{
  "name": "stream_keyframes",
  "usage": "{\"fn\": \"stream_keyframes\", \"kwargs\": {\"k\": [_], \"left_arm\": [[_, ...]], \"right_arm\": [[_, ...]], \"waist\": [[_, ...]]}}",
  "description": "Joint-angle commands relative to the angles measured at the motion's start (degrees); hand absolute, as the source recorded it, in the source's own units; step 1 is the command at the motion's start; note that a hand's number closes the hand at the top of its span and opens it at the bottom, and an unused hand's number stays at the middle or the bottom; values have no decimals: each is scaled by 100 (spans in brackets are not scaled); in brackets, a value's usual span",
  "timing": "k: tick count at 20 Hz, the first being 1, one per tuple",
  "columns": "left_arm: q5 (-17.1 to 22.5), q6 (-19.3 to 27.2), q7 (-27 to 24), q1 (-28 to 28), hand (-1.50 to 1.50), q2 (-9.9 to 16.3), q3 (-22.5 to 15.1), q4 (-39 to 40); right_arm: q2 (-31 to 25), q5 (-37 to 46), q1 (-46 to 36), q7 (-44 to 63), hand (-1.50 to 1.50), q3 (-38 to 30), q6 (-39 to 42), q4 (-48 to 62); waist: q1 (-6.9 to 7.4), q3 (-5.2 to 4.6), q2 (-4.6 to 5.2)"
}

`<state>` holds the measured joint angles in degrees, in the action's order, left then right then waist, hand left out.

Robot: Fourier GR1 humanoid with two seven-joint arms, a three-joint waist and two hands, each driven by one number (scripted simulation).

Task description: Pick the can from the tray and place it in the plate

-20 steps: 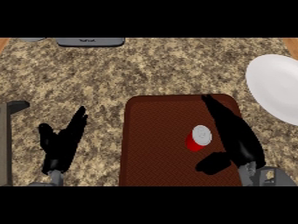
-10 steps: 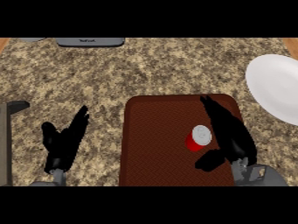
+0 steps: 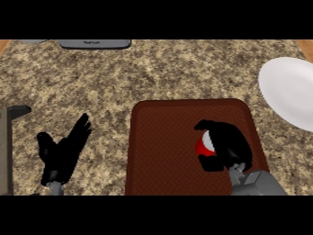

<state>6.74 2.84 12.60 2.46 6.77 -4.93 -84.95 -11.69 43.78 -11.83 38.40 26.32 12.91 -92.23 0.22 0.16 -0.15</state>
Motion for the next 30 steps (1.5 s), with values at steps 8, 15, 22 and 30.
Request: {"fn": "stream_keyframes", "kwargs": {"k": [8,15,22,30], "left_arm": [[-288,91,-322,-208,0,-278,74,710],[-92,-147,-133,30,0,-46,174,280],[-62,-93,210,-237,0,-95,180,160],[-6,-232,-180,-85,0,-86,318,481]], "right_arm": [[86,881,195,-544,150,11,-141,-69],[600,1521,-178,-888,150,-320,-2052,317],[956,2796,-54,-7,150,-222,-3129,-209],[1092,2538,238,249,150,-960,-4410,-636]], "waist": [[-37,-17,12],[0,-15,20],[-66,-16,1],[-66,-15,18]]}}
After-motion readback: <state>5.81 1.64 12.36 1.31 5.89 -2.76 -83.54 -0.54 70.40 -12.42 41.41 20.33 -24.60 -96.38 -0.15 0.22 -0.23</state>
